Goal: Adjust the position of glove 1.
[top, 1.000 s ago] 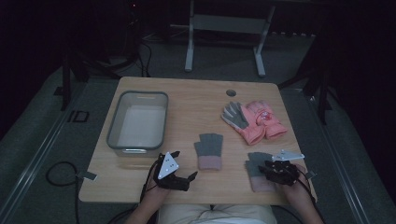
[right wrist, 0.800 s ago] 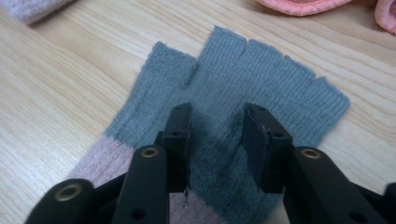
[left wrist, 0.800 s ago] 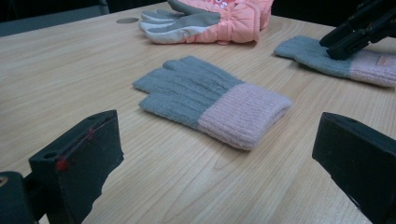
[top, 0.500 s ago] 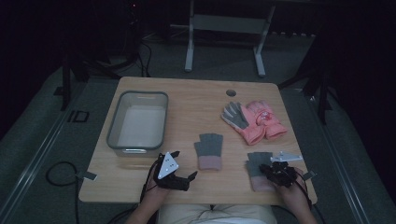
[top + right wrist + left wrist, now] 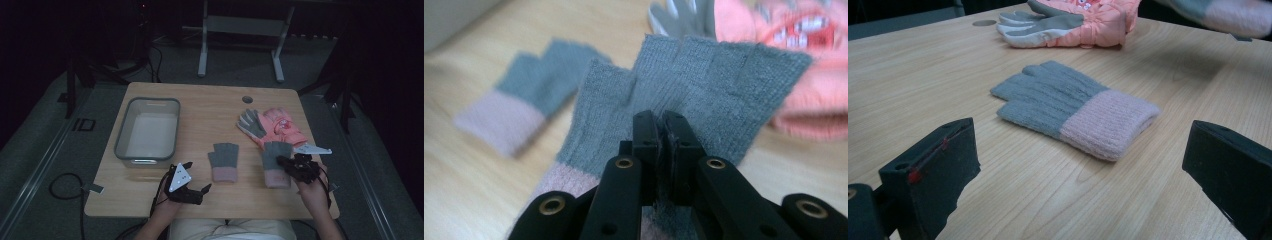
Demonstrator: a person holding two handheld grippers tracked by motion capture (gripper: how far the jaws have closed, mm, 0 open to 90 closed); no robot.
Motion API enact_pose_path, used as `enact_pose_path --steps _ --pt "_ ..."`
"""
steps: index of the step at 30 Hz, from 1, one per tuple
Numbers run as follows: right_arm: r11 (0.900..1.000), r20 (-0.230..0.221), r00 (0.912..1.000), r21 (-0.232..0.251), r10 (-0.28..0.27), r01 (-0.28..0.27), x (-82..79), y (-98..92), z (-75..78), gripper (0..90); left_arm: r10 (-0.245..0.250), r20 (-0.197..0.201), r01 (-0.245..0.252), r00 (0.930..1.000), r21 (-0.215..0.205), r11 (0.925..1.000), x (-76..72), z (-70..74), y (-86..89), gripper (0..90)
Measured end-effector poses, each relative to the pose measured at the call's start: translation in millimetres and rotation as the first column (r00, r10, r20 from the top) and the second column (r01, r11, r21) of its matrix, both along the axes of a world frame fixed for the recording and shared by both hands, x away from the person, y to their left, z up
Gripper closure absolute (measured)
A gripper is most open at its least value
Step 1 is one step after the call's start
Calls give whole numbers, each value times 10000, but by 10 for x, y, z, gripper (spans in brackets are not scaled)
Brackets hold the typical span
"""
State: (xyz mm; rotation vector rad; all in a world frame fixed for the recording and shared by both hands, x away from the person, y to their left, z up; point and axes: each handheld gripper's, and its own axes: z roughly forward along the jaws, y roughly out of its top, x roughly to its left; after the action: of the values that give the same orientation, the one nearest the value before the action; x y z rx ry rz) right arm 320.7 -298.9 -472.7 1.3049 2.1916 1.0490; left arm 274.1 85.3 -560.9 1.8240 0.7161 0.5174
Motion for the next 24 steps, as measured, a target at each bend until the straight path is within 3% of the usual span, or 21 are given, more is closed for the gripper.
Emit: enact_pose_path --steps 9,14,24 --pt "9975 411 9989 651 237 -264 144 483 222 851 -19 13 19 10000 20 10000 -1 0 -3 11" --pt "9970 402 9984 651 395 -421 209 780 203 852 -18 2 18 10000 4 10000 1 0 0 10" --pt "9934 -259 9972 933 695 -669 329 1299 38 851 -138 9 138 9999 8 9999 0 0 0 10"
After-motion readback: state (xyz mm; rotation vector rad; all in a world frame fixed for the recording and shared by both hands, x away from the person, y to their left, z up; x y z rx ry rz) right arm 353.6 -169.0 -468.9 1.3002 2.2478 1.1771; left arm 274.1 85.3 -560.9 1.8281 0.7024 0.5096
